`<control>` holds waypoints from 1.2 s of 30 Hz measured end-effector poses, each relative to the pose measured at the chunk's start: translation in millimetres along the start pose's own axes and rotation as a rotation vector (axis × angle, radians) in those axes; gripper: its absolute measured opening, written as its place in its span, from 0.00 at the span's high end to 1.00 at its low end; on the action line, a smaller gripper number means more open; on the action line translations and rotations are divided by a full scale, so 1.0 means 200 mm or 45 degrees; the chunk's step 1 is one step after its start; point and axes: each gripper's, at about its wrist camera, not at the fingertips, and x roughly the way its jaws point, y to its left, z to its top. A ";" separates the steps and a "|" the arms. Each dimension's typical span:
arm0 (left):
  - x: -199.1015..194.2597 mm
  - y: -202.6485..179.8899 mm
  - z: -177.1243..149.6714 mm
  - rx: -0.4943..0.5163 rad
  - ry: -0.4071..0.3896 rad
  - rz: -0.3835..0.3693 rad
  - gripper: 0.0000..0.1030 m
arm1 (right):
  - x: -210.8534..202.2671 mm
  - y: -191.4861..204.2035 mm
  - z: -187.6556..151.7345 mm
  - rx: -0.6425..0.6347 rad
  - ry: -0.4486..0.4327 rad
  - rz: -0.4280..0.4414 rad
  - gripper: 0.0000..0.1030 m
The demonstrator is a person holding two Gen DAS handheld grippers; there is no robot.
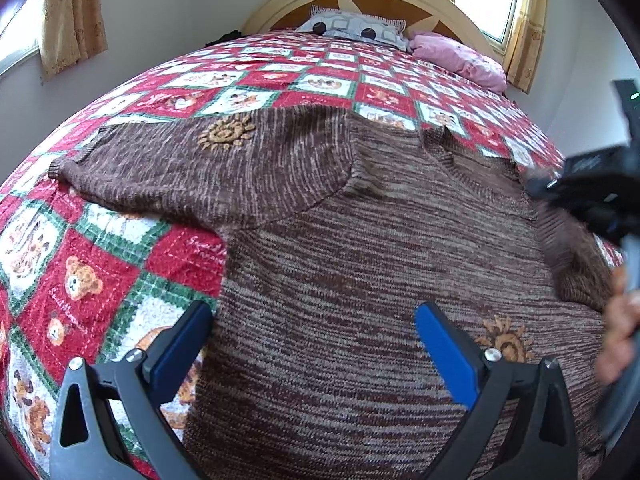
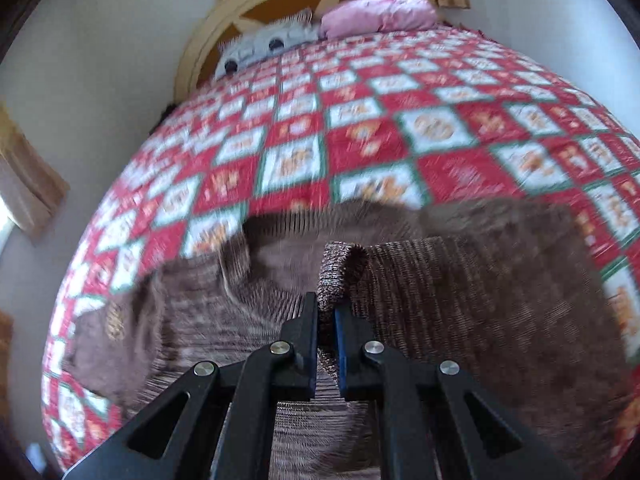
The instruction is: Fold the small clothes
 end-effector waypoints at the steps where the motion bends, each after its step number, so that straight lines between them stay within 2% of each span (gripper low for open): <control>1: 0.00 0.00 0.00 -0.001 0.000 -0.002 0.00 | 0.06 0.03 -0.04 -0.033 0.012 -0.026 0.94; 3: 0.00 0.00 0.00 -0.001 0.000 -0.003 0.00 | 0.10 0.03 -0.08 -0.080 0.024 -0.055 0.93; 5: 0.00 0.00 0.00 0.000 0.001 -0.003 0.00 | 0.10 0.05 -0.13 -0.141 -0.011 -0.028 0.87; 6: 0.00 0.00 0.00 0.000 0.001 -0.003 0.00 | 0.08 0.04 -0.13 -0.167 -0.019 -0.011 0.78; 7: 0.00 0.00 0.00 -0.001 0.000 -0.003 0.00 | 0.07 0.06 -0.14 -0.208 -0.002 0.104 0.71; 9: 0.00 0.00 0.00 -0.001 0.001 -0.002 0.00 | 0.02 0.05 -0.13 -0.208 0.015 0.304 0.70; 11: 0.00 0.00 0.00 -0.001 0.001 -0.003 0.00 | -0.09 0.01 -0.13 -0.198 -0.047 0.389 0.70; 12: 0.00 0.00 0.00 -0.002 0.001 -0.003 0.00 | -0.19 -0.04 -0.13 -0.183 -0.121 0.416 0.70; 14: 0.00 0.00 0.00 -0.001 0.002 -0.002 0.00 | -0.29 -0.14 -0.14 -0.135 -0.216 0.338 0.70; 15: 0.00 0.00 0.00 -0.001 0.001 -0.002 0.00 | -0.33 -0.20 -0.16 -0.113 -0.246 0.222 0.70; 17: 0.00 0.00 0.00 0.001 0.003 0.001 0.00 | -0.32 -0.27 -0.20 -0.158 -0.199 0.027 0.74; 18: 0.00 0.00 0.00 0.004 0.005 0.005 0.00 | -0.29 -0.27 -0.24 -0.206 -0.167 -0.020 0.82; 21: 0.01 -0.01 0.00 0.009 0.010 0.014 0.00 | -0.18 -0.19 -0.38 -0.356 -0.061 -0.017 0.83; 23: 0.01 -0.01 0.00 0.013 0.015 0.019 0.00 | -0.15 -0.08 -0.45 -0.510 -0.091 -0.149 0.83; 26: 0.01 0.00 0.00 0.007 0.016 -0.009 0.00 | -0.15 -0.01 -0.50 -0.607 -0.113 -0.259 0.83; 28: -0.02 0.04 0.01 0.004 0.023 -0.066 0.00 | -0.15 -0.03 -0.49 -0.611 -0.122 -0.264 0.82; 30: -0.07 0.12 0.02 -0.060 0.003 -0.064 0.00 | -0.16 -0.07 -0.48 -0.574 -0.120 -0.231 0.80; 34: -0.21 0.46 0.11 -0.323 -0.163 0.011 0.00 | -0.17 -0.13 -0.45 -0.484 -0.113 -0.171 0.73; 36: -0.20 0.62 0.19 -0.443 -0.177 0.049 0.00 | -0.16 -0.11 -0.45 -0.479 -0.112 -0.166 0.73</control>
